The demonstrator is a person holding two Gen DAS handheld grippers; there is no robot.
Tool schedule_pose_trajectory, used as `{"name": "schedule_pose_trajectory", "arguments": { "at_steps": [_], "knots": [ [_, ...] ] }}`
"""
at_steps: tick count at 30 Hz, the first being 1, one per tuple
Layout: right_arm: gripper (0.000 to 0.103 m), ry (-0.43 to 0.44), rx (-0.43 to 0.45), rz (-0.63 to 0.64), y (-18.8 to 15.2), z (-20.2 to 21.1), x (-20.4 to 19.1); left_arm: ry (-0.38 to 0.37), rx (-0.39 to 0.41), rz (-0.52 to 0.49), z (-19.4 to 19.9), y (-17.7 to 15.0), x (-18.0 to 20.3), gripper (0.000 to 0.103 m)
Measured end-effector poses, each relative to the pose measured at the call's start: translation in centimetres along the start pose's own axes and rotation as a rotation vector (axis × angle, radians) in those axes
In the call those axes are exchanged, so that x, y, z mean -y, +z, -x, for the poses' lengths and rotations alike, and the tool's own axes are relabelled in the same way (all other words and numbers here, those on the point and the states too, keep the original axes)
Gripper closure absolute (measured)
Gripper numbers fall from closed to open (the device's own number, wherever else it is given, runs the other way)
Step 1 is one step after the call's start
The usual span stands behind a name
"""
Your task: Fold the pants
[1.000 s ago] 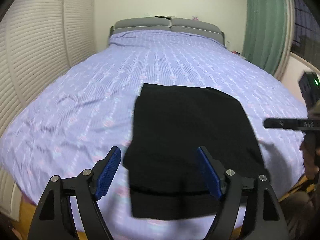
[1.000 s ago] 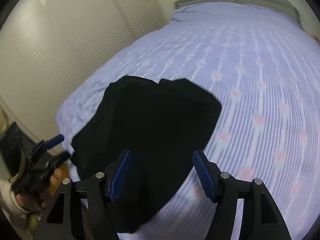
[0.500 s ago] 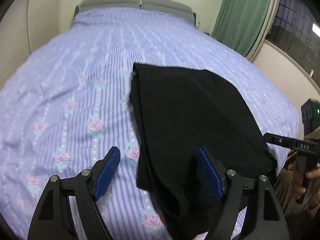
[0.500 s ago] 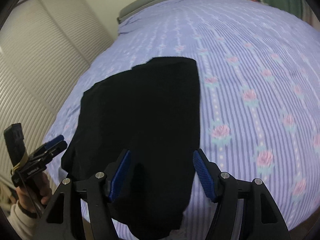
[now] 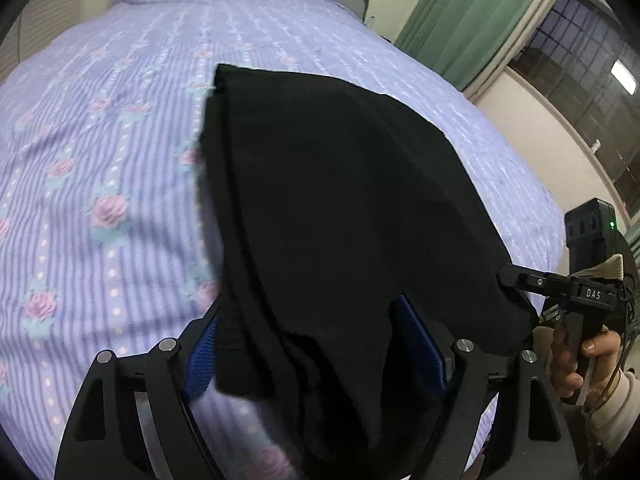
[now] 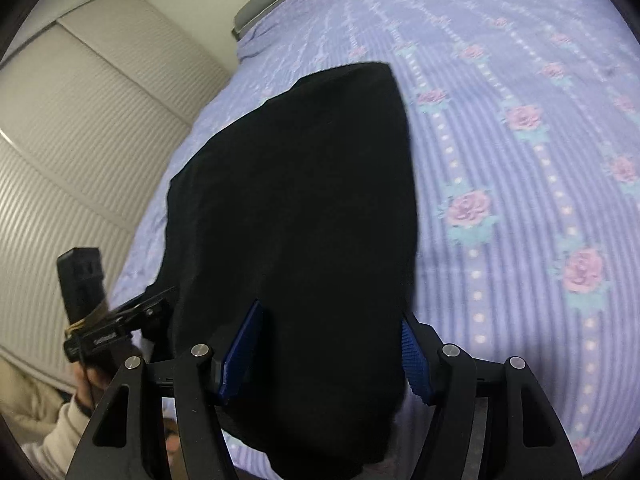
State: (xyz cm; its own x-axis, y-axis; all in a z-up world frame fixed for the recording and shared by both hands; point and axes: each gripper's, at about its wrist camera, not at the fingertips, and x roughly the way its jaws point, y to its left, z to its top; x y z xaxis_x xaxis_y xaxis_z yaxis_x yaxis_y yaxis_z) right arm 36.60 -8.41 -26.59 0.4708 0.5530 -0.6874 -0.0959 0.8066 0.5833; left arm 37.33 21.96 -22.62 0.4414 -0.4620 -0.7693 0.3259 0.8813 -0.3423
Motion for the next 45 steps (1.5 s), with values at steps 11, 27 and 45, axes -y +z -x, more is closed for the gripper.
{"name": "schedule_pose_trajectory", "arguments": {
  "at_steps": [11, 27, 45],
  "knots": [
    [0.057, 0.142, -0.045, 0.028, 1.0, -2.1, -0.8, -0.023, 0.028, 0.022, 0.1, 0.6, 0.7, 0.048],
    [0.080, -0.111, -0.013, 0.049, 0.0, -2.0, -3.3, 0.128, 0.006, -0.075, -0.6, 1.9, 3.7, 0.056],
    [0.084, -0.039, 0.083, 0.140, 3.6, 2.9, -10.2, 0.147, 0.096, -0.129, 5.0, 8.6, 4.4, 0.076]
  ]
}}
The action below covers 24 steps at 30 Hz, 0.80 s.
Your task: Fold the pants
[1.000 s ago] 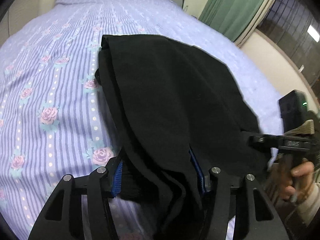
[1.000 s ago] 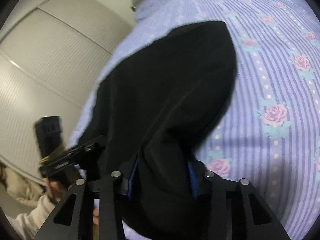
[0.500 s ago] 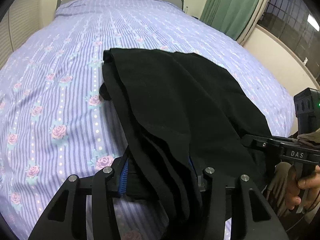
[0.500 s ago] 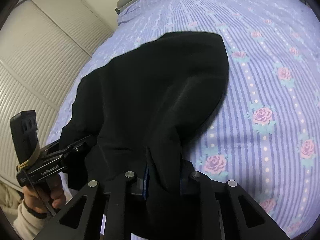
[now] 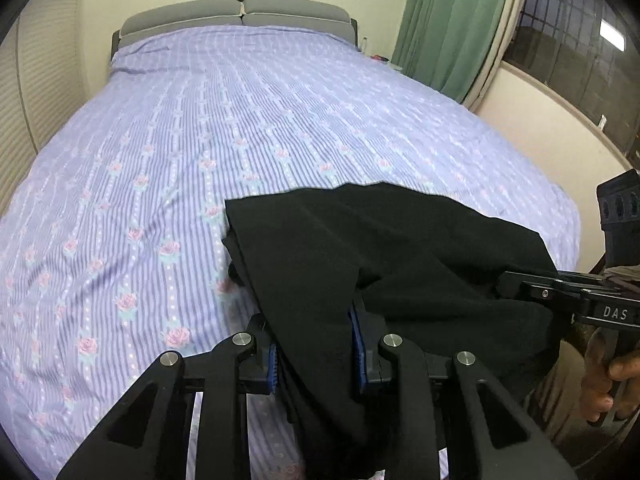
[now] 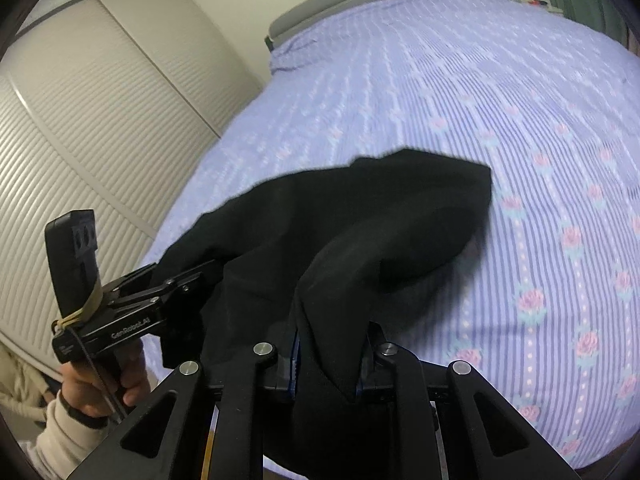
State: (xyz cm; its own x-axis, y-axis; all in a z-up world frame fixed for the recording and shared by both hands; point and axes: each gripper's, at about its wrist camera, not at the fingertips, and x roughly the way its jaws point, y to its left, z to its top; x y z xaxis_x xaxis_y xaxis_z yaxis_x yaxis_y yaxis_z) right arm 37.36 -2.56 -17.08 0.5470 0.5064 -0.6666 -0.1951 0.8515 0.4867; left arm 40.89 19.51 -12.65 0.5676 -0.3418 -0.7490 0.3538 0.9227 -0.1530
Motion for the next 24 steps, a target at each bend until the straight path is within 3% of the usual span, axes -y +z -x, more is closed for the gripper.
{"name": "schedule_pose_trajectory", "arguments": {
  "at_steps": [5, 15, 20, 24],
  "knots": [
    [0.084, 0.021, 0.024, 0.021, 2.4, 0.3, -2.2, -0.007, -0.006, 0.000, 1.6, 0.4, -1.0, 0.076],
    [0.084, 0.028, 0.037, 0.007, 3.8, 1.5, -3.2, -0.036, -0.031, -0.003, 2.2, 0.8, -0.8, 0.076],
    [0.084, -0.003, 0.008, -0.007, 2.9, 1.4, -1.1, -0.036, -0.060, -0.012, 0.3, -1.5, -0.1, 0.064],
    [0.084, -0.041, -0.032, -0.044, 0.8, 0.5, 2.1, -0.031, -0.104, -0.012, -2.1, -4.6, 0.6, 0.061]
  ]
}}
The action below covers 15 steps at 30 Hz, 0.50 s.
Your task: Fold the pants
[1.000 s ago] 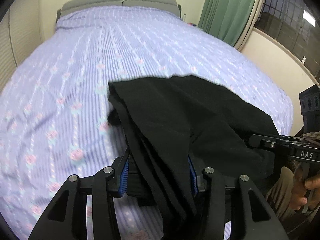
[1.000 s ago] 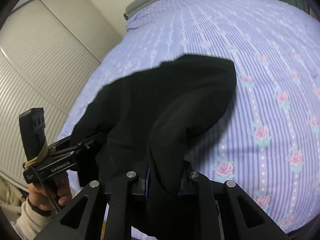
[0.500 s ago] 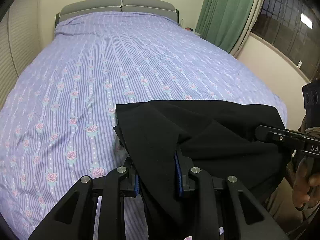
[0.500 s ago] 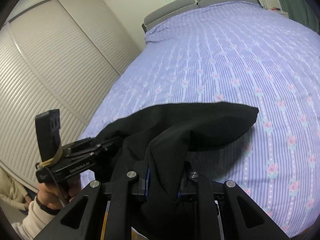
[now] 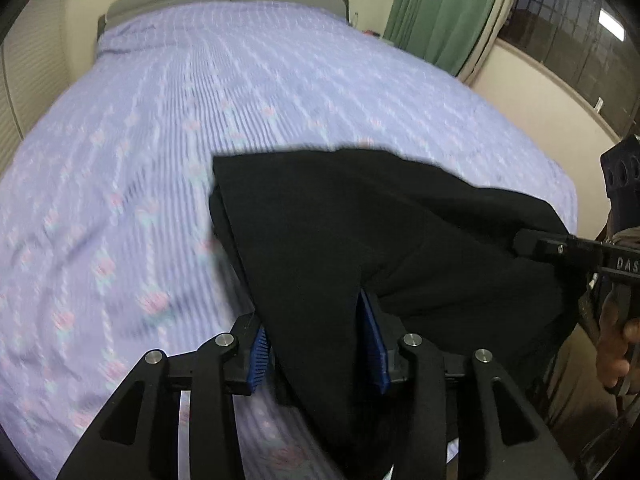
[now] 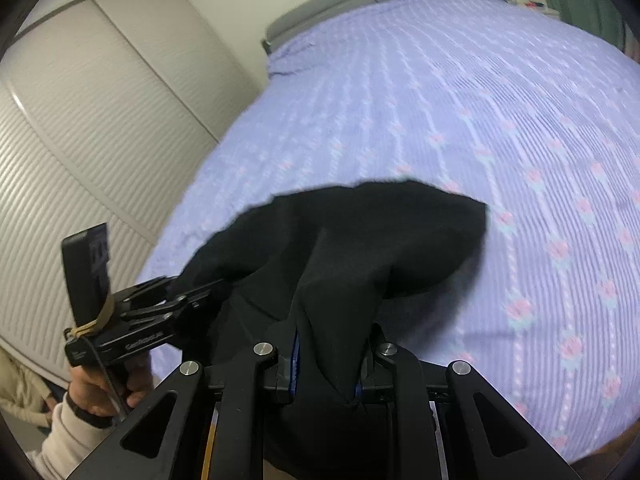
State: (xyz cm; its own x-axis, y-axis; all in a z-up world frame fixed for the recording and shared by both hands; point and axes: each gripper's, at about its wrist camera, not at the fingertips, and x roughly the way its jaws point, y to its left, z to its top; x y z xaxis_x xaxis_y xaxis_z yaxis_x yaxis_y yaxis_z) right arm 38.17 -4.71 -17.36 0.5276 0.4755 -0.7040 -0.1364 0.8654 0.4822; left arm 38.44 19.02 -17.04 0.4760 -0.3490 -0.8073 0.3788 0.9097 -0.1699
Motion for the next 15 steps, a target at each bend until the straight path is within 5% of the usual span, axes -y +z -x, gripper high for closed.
{"name": "schedule_pose_trajectory", "arguments": {
  "at_steps": [6, 15],
  "knots": [
    [0.084, -0.034, -0.051, -0.027, -2.5, -1.3, 3.7, -0.030, -0.012, 0.069, -2.4, -2.9, -0.7, 0.047],
    [0.084, -0.031, -0.059, -0.046, -4.9, -2.4, 5.2, -0.078, -0.023, 0.083, -4.1, -4.0, 0.2, 0.011]
  ]
}}
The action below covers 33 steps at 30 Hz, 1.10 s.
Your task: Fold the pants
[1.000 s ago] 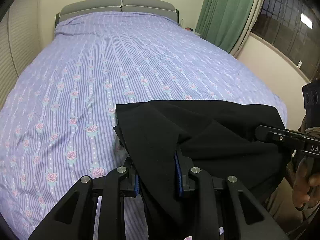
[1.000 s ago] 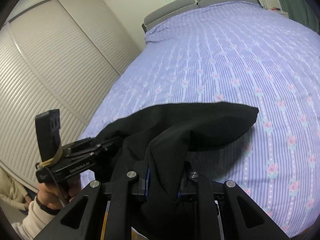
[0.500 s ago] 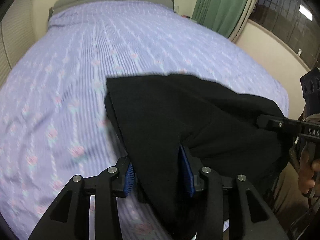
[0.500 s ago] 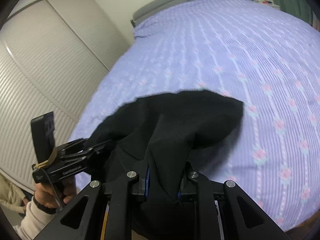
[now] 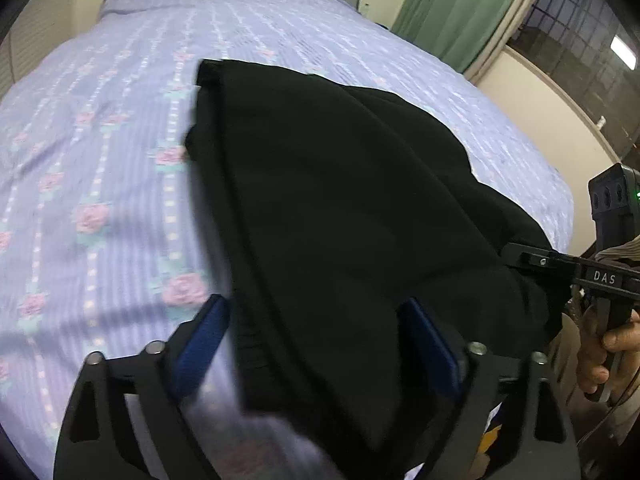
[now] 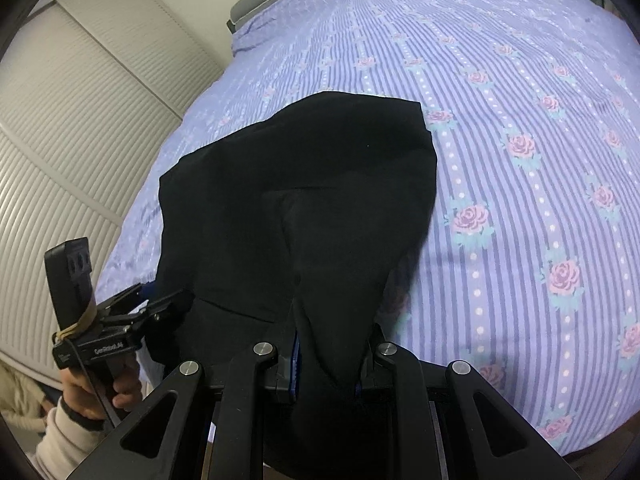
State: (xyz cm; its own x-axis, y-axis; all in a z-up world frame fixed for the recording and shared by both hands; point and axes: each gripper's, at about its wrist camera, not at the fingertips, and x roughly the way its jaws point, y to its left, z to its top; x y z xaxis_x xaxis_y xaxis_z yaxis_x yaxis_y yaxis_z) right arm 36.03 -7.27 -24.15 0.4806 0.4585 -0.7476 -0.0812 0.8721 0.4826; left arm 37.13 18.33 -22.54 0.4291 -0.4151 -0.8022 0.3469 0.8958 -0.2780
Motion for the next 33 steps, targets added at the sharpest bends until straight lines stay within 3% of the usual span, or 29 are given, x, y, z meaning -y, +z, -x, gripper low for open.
{"name": "schedule_pose_trajectory", "arguments": {
  "at_steps": [4, 6, 7, 8, 9, 11, 16, 24, 29, 33],
  "knots": [
    [0.084, 0.003, 0.003, 0.002, 0.0, -0.1, 0.0, -0.028, 0.024, 0.022, -0.9, 1.0, 0.5, 0.013],
    [0.084, 0.004, 0.002, 0.001, -0.1, -0.1, -0.1, -0.021, 0.030, 0.034, -1.1, 1.6, 0.6, 0.034],
    [0.084, 0.003, 0.002, 0.001, 0.2, -0.1, -0.1, -0.045, 0.029, 0.046, -1.1, 1.8, 0.4, 0.053],
    [0.084, 0.002, 0.003, 0.003, 0.1, -0.1, 0.1, -0.076, 0.024, 0.057, -1.1, 2.1, 0.2, 0.064],
    [0.084, 0.005, 0.004, 0.001, 0.1, -0.1, 0.2, -0.113, 0.012, 0.072, -1.1, 2.3, 0.0, 0.066],
    [0.084, 0.009, 0.005, -0.003, 0.1, -0.1, 0.3, -0.104, 0.010, 0.033, -1.0, 2.6, 0.4, 0.073],
    [0.084, 0.020, 0.011, 0.000, -0.1, 0.2, 0.2, -0.081, 0.013, 0.002, 0.2, 3.5, 1.2, 0.080],
    [0.084, 0.095, 0.059, 0.030, 2.1, 2.7, -3.4, -0.077, 0.048, -0.022, 4.3, 6.2, 0.4, 0.080],
    [0.084, 0.131, 0.081, 0.097, 4.4, 3.6, -7.7, -0.037, 0.086, -0.023, 7.7, 7.5, -1.4, 0.080],
    [0.084, 0.162, 0.080, 0.151, 6.1, 2.9, -11.8, 0.008, 0.117, 0.000, 11.2, 8.5, -4.9, 0.080]
  ]
}}
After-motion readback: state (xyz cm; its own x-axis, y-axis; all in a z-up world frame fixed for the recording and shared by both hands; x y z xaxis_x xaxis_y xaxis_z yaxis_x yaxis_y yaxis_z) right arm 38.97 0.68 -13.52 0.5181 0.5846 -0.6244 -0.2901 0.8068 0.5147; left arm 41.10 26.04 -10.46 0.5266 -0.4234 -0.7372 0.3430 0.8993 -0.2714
